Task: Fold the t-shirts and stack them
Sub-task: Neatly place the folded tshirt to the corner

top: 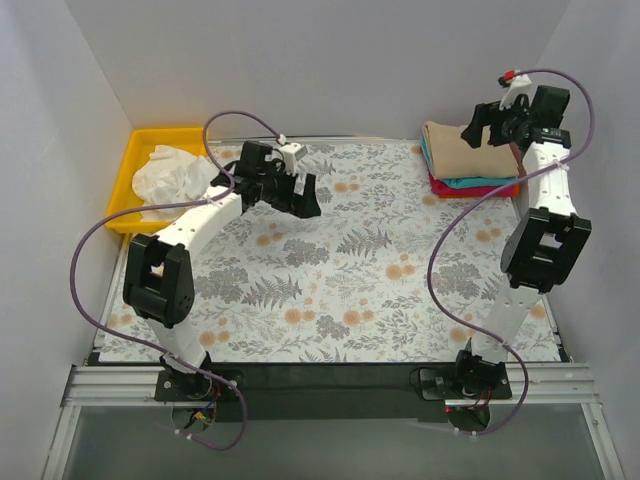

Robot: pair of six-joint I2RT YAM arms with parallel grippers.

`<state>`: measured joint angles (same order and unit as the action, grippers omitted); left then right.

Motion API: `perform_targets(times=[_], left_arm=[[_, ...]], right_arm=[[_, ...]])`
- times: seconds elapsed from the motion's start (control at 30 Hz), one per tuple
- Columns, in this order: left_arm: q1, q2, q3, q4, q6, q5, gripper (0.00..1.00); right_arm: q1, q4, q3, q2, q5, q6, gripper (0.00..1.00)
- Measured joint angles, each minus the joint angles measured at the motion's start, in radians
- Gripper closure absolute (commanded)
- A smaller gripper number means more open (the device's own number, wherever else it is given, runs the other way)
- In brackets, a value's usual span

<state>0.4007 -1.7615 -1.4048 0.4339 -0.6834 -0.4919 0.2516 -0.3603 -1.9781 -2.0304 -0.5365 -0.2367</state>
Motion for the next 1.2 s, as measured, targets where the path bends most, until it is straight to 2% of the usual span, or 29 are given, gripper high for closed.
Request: perform_targets(times=[0.2, 0.33, 0.43, 0.57, 0.7, 0.9, 1.2], left_arm=[[-0.123, 0.002, -0.056, 0.064, -0.064, -0.077, 0.02], [-0.206, 0.002, -0.052, 0.134, -0.069, -0.096, 0.02], [-0.243, 0.032, 0.036, 0.138, -0.034, -0.081, 0.02], [-0.237, 0.098, 0.209, 0.156, 0.008, -0.039, 0.02], [-0.228, 0.166, 0.329, 0.155, 0.032, 0.015, 0.02], [-0.229, 0.308, 0.425, 0.127, 0.043, 0.075, 0.02], [-0.229, 0.522, 0.558, 0.077, 0.029, 0.121, 0.02]], right_arm=[[-0.157, -0.163, 0.359, 0.218, 0.022, -0.052, 0.20], [-0.277, -0.210, 0.608, 0.376, 0.064, -0.101, 0.18], [-0.328, -0.236, 0.769, 0.481, 0.096, -0.123, 0.17], [-0.370, -0.249, 0.919, 0.575, 0.161, -0.133, 0.16], [-0.392, -0.263, 1.009, 0.663, 0.201, -0.124, 0.16], [-0.392, -0.262, 1.053, 0.798, 0.224, -0.087, 0.15], [-0.392, -0.241, 1.129, 0.895, 0.229, -0.068, 0.13]])
